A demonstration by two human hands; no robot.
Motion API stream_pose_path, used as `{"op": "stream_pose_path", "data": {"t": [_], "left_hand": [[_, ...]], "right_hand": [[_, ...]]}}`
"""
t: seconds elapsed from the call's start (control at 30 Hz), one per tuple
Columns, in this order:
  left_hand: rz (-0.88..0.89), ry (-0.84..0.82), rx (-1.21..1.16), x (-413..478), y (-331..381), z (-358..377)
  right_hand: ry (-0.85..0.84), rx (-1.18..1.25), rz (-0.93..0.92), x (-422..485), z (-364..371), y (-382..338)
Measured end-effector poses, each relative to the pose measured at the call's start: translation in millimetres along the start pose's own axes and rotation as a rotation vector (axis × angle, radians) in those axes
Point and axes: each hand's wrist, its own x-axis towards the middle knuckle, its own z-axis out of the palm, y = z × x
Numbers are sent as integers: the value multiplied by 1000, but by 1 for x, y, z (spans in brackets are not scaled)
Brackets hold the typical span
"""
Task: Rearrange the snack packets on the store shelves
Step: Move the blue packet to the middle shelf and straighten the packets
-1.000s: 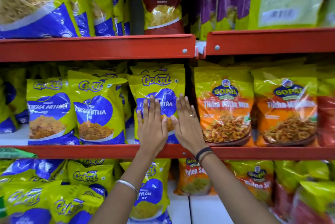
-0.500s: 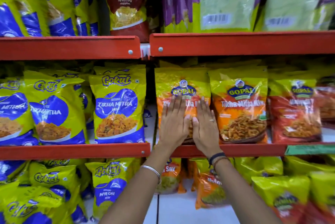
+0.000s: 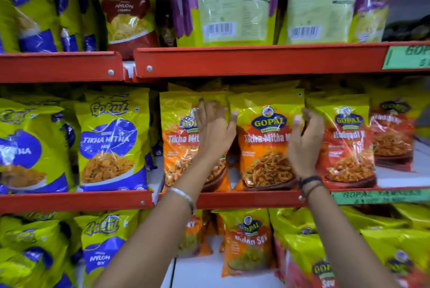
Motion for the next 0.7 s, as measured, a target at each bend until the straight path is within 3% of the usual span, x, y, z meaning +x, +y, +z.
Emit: {"op": "stream_pose_path", "data": {"t": [0.1, 0.23, 0.47, 0.7], "left_hand": [[-127, -36, 53, 18, 10, 16], [-179, -58, 142, 33, 17, 24], [-108, -88, 268, 52, 17, 27], [-139, 8, 204, 42, 14, 30]], "right_hand": [[-136, -194, 56, 42, -12, 30], [-268, -135, 93, 64, -9, 35], [-245, -310, 149, 83, -8, 46], [-204, -395, 21, 75, -9, 55]]}}
